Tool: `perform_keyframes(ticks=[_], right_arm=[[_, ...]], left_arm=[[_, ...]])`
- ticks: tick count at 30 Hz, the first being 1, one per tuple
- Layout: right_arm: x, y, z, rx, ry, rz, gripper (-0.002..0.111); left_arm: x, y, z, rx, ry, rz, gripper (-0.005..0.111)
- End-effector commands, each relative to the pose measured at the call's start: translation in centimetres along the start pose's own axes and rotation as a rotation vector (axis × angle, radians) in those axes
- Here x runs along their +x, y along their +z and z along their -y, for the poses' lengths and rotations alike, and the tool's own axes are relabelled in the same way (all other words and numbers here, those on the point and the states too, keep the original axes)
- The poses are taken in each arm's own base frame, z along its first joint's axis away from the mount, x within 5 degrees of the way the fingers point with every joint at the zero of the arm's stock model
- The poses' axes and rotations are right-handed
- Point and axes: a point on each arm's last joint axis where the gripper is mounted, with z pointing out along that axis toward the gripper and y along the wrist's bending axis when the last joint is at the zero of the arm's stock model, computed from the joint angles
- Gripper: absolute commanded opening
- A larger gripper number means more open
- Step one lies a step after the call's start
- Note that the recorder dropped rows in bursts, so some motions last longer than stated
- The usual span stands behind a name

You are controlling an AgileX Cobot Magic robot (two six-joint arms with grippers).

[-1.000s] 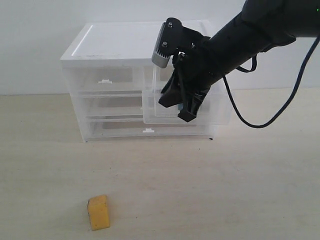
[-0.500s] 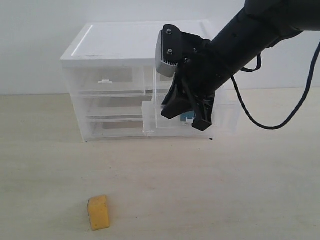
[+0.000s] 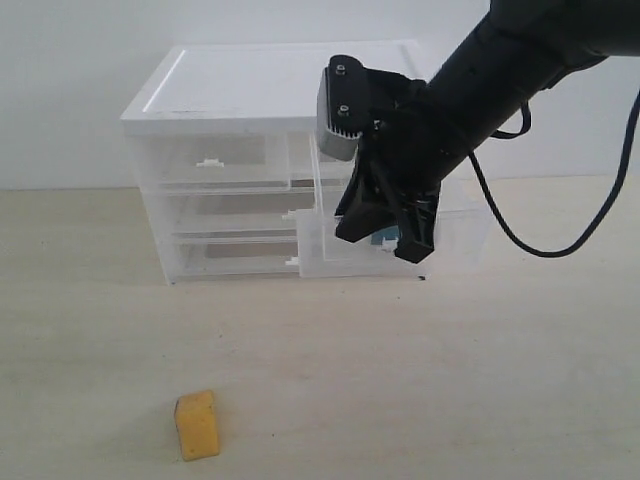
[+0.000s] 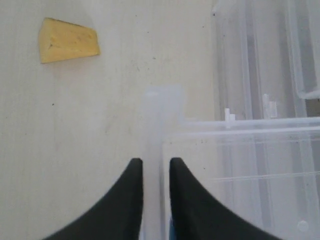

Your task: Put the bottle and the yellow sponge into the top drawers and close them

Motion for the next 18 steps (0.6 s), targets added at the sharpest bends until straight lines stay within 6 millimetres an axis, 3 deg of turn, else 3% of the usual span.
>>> perform_keyframes(ticks=[1,3,7,12,18], right_arm=[[-0.4,-0.7,0.3,0.035,0.038,0.038,0.046],[-0.4,-0.7,0.4,0.044,0.061,0.04,0.056],[-0.8,-1.5,0.9,0.122,0.154,0.061,0.057],[-2.0,-5.5,0.3,0.231,0.25,0.078,0.057],[-2.3,-10.1,-1.9,0.274,0.548,0.018,0.057]], left_arm=[[0.1,0.0,0.0,0.007,-0.012,-0.001,0.004],[0.1,0.0,0.0,0.007,-0.012,-0.001,0.004],[0.1,0.0,0.0,0.007,-0.012,-0.001,0.004],[0.1,0.0,0.0,0.007,-0.012,-0.001,0.004],[0.1,0.0,0.0,0.007,-0.012,-0.001,0.004]])
